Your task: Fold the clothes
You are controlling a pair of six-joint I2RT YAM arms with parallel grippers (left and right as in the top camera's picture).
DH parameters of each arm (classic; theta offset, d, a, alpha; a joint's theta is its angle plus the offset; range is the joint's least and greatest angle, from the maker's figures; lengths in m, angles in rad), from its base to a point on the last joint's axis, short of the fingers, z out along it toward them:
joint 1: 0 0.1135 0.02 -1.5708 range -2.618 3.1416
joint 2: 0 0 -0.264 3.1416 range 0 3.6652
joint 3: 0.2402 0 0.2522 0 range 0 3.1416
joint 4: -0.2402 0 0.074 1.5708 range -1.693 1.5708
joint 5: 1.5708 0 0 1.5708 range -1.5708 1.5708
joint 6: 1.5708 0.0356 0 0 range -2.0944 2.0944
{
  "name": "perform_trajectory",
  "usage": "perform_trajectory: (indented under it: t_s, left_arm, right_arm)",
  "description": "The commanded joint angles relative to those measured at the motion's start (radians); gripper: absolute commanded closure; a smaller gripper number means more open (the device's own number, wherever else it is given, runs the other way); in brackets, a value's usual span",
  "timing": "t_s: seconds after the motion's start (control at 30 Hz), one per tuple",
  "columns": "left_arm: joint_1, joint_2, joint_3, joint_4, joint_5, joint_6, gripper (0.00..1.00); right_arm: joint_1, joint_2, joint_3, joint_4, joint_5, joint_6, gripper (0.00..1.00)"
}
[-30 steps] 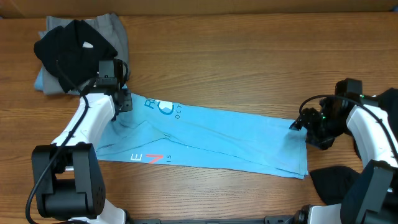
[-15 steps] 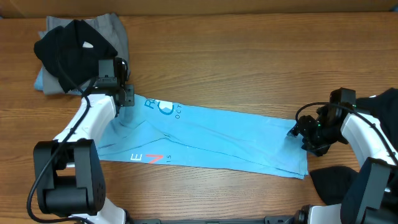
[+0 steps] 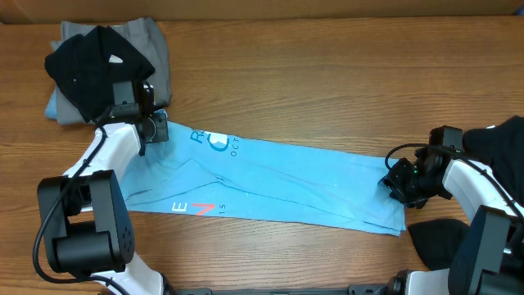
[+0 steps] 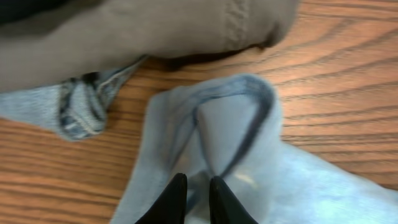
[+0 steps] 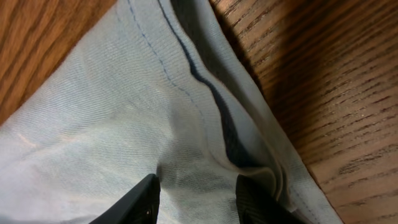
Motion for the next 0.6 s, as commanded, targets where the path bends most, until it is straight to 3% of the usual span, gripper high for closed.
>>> perform_trajectory:
  t_s: [0.0, 0.1, 0.2, 0.4, 0.53, 0.57]
  left_arm:
    - [0.012, 0.011, -0.010, 0.004, 0.144, 0.012, 0.71]
    - [0.014, 0.011, -0.010, 0.008, 0.145, 0.012, 0.61]
    - [0.019, 0.014, -0.010, 0.014, 0.145, 0.027, 0.59]
    - [0.023, 0.061, -0.010, 0.018, 0.163, 0.039, 0.71]
    - [0.023, 0.079, -0.010, 0.004, 0.175, 0.042, 0.96]
    - [0.023, 0.073, -0.008, 0.002, 0.175, 0.042, 0.96]
  right_arm:
    - [-0.002, -0.024, -0.013, 0.008, 0.006, 0.012, 0.57]
    - [-0.002, -0.024, -0.013, 0.008, 0.006, 0.012, 0.57]
    - [-0.002, -0.024, -0.013, 0.009, 0.006, 0.012, 0.57]
    - [-0.002, -0.024, -0.013, 0.010, 0.006, 0.012, 0.57]
    - [-0.002, -0.024, -0.013, 0.010, 0.006, 0.012, 0.57]
    - [-0.002, -0.024, -0.013, 0.010, 0.006, 0.012, 0.57]
